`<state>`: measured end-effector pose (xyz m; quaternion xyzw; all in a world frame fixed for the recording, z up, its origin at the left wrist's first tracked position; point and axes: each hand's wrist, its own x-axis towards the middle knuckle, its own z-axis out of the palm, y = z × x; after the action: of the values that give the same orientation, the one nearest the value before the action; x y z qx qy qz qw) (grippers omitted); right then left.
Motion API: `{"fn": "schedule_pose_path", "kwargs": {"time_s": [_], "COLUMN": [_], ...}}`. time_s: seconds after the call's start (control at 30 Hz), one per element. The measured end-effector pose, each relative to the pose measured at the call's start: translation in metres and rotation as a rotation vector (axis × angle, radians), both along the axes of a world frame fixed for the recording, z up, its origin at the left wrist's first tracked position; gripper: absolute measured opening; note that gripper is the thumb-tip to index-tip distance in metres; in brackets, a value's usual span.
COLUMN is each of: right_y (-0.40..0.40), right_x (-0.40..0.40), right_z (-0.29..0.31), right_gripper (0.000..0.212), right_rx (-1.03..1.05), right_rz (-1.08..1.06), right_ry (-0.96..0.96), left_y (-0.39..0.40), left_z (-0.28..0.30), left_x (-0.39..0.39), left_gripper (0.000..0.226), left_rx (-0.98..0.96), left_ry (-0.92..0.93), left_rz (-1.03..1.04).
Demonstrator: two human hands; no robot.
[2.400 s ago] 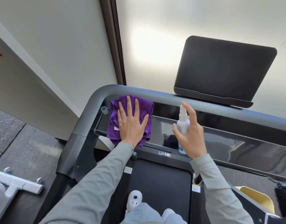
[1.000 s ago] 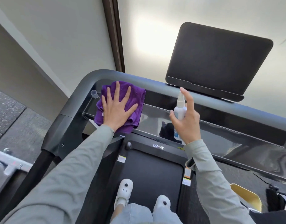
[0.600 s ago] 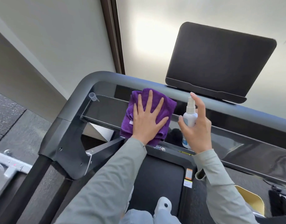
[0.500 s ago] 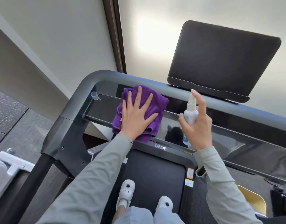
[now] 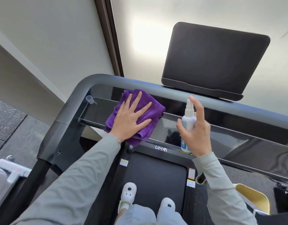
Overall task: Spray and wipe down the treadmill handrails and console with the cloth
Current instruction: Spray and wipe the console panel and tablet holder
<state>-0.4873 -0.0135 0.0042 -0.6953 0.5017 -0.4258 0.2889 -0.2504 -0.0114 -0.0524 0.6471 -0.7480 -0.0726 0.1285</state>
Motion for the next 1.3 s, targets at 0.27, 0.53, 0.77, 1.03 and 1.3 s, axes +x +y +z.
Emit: {"fn": "schedule_pose_path", "kwargs": {"time_s": [0.27, 0.53, 0.77, 1.03, 1.3], "right_y": [-0.012, -0.019, -0.011, 0.004, 0.012], "right_x": [0.015, 0.024, 0.0, -0.066, -0.113], "right_z": [0.003, -0.008, -0.013, -0.004, -0.001], "right_gripper": [0.071, 0.072, 0.073, 0.076, 0.073], "right_rx": [-0.061, -0.035, -0.014, -0.012, -0.025], "right_rz": [-0.006, -0.053, -0.062, -0.117, -0.14], "right_ry": [0.012, -0.003, 0.043, 0.038, 0.057], "left_y": [0.0, -0.002, -0.007, -0.014, -0.012], "left_z": [0.001, -0.003, -0.003, -0.006, -0.006], "left_x": [0.077, 0.033, -0.005, -0.103, -0.176], "left_gripper": [0.062, 0.063, 0.064, 0.063, 0.074], "left_rx": [-0.014, -0.012, 0.048, 0.006, 0.01], "left_ry": [0.059, 0.067, 0.057, -0.025, -0.023], "left_rz": [-0.032, 0.22, 0.334, 0.368, 0.177]}}
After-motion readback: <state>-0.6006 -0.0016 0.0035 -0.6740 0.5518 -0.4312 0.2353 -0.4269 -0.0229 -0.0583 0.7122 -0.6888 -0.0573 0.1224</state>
